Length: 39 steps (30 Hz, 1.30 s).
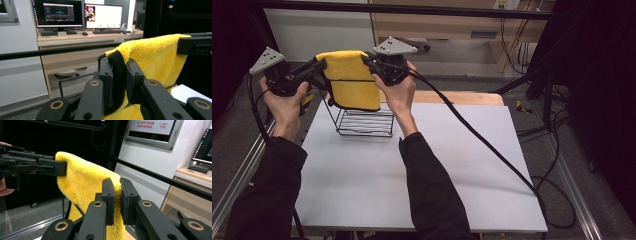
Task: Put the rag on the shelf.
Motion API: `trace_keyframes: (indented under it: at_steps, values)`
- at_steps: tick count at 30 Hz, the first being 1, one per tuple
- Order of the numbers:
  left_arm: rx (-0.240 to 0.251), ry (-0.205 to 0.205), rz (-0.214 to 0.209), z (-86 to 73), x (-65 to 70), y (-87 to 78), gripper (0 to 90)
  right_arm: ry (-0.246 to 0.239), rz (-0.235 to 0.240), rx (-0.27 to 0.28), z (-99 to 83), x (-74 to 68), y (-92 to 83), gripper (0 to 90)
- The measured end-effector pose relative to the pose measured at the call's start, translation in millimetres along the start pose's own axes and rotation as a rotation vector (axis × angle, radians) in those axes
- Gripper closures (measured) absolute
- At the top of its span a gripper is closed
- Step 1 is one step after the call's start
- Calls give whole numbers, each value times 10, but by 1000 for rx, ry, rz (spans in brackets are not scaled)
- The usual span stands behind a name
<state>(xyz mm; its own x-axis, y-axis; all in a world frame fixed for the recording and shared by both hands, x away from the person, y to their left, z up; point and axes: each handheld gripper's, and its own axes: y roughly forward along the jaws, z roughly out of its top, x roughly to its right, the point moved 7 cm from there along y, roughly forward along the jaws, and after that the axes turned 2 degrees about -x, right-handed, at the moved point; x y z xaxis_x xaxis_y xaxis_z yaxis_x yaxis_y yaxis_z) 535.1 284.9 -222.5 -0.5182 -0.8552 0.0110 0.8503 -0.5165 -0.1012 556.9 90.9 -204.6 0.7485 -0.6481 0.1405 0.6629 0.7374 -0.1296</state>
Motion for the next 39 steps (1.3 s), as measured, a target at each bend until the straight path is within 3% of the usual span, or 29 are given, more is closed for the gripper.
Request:
trace_keyframes:
  at_steps: [14, 26, 39]
  values:
    - [-39, 30, -33, -141, 62, -199, 766, -50, 48, -30, -70, -195, -129, 828]
    - [-68, 40, -29, -369, 73, -169, 767, -94, 52, -75, -294, -321, -144, 829]
    - [-125, 77, -37, -646, 113, -211, 752, -73, 84, -138, -575, -380, -131, 827]
